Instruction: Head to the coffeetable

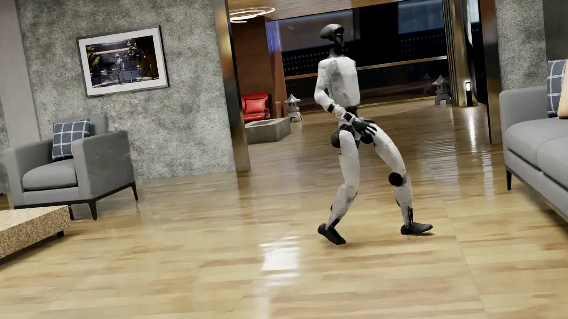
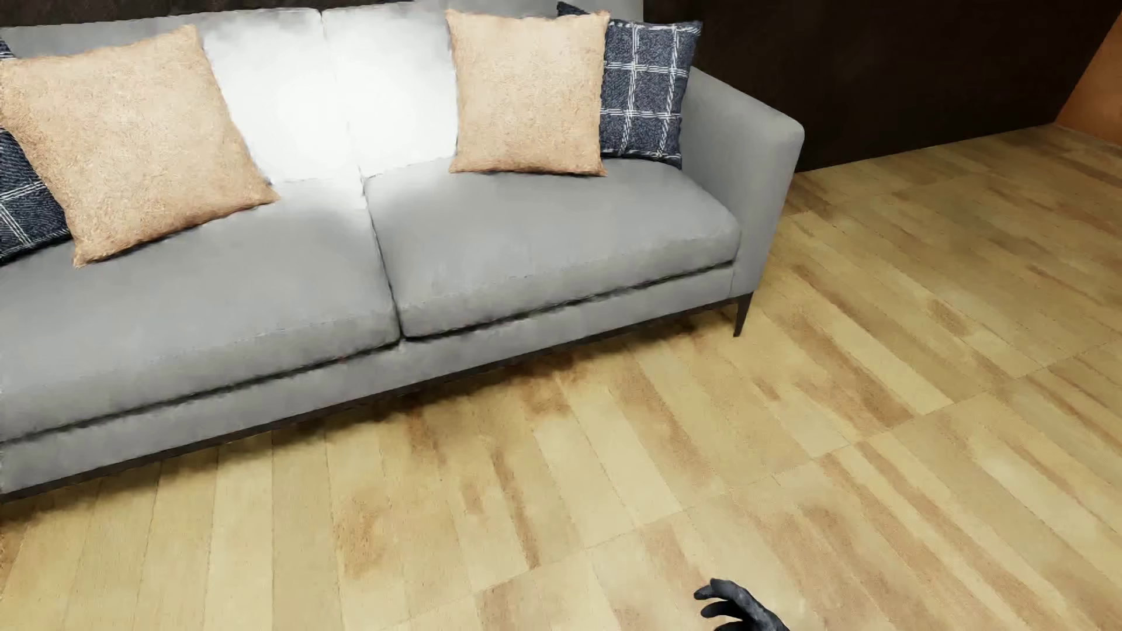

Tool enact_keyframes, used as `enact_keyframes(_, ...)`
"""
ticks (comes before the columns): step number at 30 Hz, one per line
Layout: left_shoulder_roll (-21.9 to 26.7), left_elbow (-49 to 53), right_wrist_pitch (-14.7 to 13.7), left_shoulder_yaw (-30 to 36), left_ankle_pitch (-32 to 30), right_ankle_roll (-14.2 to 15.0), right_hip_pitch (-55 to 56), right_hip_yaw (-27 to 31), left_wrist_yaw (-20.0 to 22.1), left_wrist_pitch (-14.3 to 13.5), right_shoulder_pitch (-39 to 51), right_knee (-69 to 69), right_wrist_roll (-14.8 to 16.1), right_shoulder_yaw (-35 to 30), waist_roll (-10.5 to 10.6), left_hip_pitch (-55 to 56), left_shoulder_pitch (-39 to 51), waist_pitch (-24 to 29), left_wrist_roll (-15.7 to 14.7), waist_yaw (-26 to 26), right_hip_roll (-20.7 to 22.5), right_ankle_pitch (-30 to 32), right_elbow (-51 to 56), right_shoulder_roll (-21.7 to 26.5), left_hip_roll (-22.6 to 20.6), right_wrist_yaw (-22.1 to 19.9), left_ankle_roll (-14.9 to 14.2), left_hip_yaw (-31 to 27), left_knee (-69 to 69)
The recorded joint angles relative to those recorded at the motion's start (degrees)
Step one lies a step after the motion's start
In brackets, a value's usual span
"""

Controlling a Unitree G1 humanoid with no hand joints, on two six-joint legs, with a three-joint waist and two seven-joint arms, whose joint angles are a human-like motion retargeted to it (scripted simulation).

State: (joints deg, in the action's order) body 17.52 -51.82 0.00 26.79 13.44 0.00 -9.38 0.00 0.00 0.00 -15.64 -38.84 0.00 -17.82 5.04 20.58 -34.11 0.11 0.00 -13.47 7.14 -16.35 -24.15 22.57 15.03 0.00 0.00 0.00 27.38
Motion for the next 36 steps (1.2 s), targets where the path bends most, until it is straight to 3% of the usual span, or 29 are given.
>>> enact_keyframes(1,0.2,0.6,0.0,1.3,-2.8,0.0,-2.5,0.0,0.0,0.0,-0.8,-1.2,0.0,0.7,0.0,-0.7,-0.8,0.2,0.0,-1.7,-2.8,-0.2,0.0,-0.1,0.0,0.0,0.0,0.0,2.1)
enact_keyframes(2,0.2,-0.1,0.0,3.0,-10.5,0.0,-3.0,0.0,0.0,0.0,-1.6,-2.1,0.0,-0.2,0.5,2.2,-0.7,-1.3,0.0,-2.5,-4.5,0.6,-1.0,-0.2,0.6,0.0,0.0,0.0,7.6)
enact_keyframes(3,-0.7,-1.3,0.0,3.8,-15.8,0.0,-2.9,0.0,0.0,0.0,-3.9,-4.5,0.0,3.4,-0.4,3.1,-0.3,-1.8,0.0,-2.4,-8.3,2.6,-2.2,-2.0,-0.5,0.0,0.0,0.0,13.0)
enact_keyframes(5,0.0,-5.0,0.0,3.4,-12.5,0.0,-1.8,0.0,0.0,0.0,-2.1,-11.2,0.0,-0.6,-0.9,3.1,4.2,-0.2,0.0,-1.0,-10.0,10.0,-14.6,-4.1,-1.3,0.0,0.0,0.0,20.3)
enact_keyframes(7,0.7,-1.9,0.0,2.6,-6.5,0.0,3.8,0.0,0.0,0.0,-0.8,-15.7,0.0,-8.2,-1.2,-0.9,7.6,1.0,0.0,-1.0,-11.8,23.3,-23.6,-3.6,-2.0,0.0,0.0,0.0,20.8)
enact_keyframes(8,1.5,0.8,0.0,1.2,-5.3,0.0,5.7,0.0,0.0,0.0,-1.1,-14.2,0.0,-9.8,-1.1,-3.3,9.0,1.7,0.0,0.2,-11.8,26.7,-26.2,-3.5,-1.6,0.0,0.0,0.0,19.9)
enact_keyframes(9,2.6,3.8,0.0,0.1,-4.1,0.0,6.8,0.0,0.0,0.0,-2.2,-11.7,0.0,-10.5,-0.7,-4.9,9.9,2.2,0.0,2.5,-11.3,29.4,-27.8,-3.1,-1.4,0.0,0.0,0.0,19.0)
enact_keyframes(11,4.8,9.2,0.0,-5.3,-1.9,0.0,11.3,0.0,0.0,0.0,-5.7,-11.5,0.0,-8.8,-1.1,-7.5,11.4,2.2,0.0,4.0,-11.7,45.5,-27.6,-1.6,-2.0,0.0,0.0,0.0,17.5)
enact_keyframes(12,5.8,10.5,0.0,-8.3,-0.8,0.0,12.7,0.0,0.0,0.0,-6.7,-10.7,0.0,-8.3,-1.7,-9.0,11.5,1.7,0.0,3.8,-12.3,46.3,-27.5,-0.9,-2.4,0.0,0.0,0.0,16.8)
enact_keyframes(14,6.1,10.8,0.0,-17.6,0.7,0.0,12.2,0.0,0.0,0.0,-8.0,-7.7,0.0,-6.0,-2.3,-11.4,11.6,1.5,0.0,5.1,-13.0,46.3,-27.1,0.1,-2.8,0.0,0.0,0.0,16.6)
enact_keyframes(15,6.7,10.6,0.0,-20.9,1.2,0.0,11.4,0.0,0.0,0.0,-8.4,-5.6,0.0,-9.2,-2.9,-12.3,11.7,1.7,0.0,6.0,-13.2,46.3,-23.9,2.0,-2.7,0.0,0.0,0.0,16.7)
enact_keyframes(16,7.1,9.6,0.0,-24.3,2.2,0.0,12.4,0.0,0.0,0.0,-8.0,-4.6,0.0,-6.3,-3.5,-12.7,12.3,1.5,0.0,5.9,-13.8,46.5,-25.7,1.1,-2.7,0.0,0.0,0.0,16.8)
enact_keyframes(17,7.5,8.4,0.0,-24.6,2.9,0.0,12.9,0.0,0.0,0.0,-7.9,-3.7,0.0,-6.6,-3.5,-13.5,12.8,1.4,0.0,5.9,-14.0,46.6,-25.7,1.9,-2.6,0.0,0.0,0.0,17.2)
enact_keyframes(22,9.5,6.1,0.0,-21.5,6.0,0.0,15.6,0.0,0.0,0.0,-5.6,-0.1,0.0,-3.1,-3.0,-14.6,13.6,2.1,0.0,9.6,-13.3,37.0,-23.4,2.3,-1.2,0.0,0.0,0.0,17.9)
enact_keyframes(26,8.8,9.3,0.0,-20.1,4.6,0.0,19.5,0.0,0.0,0.0,-5.6,1.8,0.0,-2.2,-3.2,-15.0,13.0,2.7,0.0,10.9,-12.9,30.7,-20.7,1.9,-0.1,0.0,0.0,0.0,17.3)
enact_keyframes(31,8.1,11.1,0.0,-14.5,5.3,0.0,25.7,0.0,0.0,0.0,-5.7,1.9,0.0,-3.8,-2.8,-16.0,16.4,4.7,0.0,14.5,-10.9,29.9,-22.4,0.6,0.2,0.0,0.0,0.0,14.2)
enact_keyframes(34,9.0,17.0,0.0,-13.1,5.8,0.0,28.6,0.0,0.0,0.0,-7.8,2.4,0.0,-7.2,-3.6,-15.2,18.9,5.6,0.0,14.5,-11.0,25.0,-23.3,-0.6,0.7,0.0,0.0,0.0,14.9)
enact_keyframes(36,9.0,20.8,0.0,-11.5,6.6,0.0,29.3,0.0,0.0,0.0,-8.8,2.5,0.0,-9.8,-3.0,-15.2,19.5,6.1,0.0,14.8,-11.4,20.2,-24.1,-1.2,2.1,0.0,0.0,0.0,16.1)
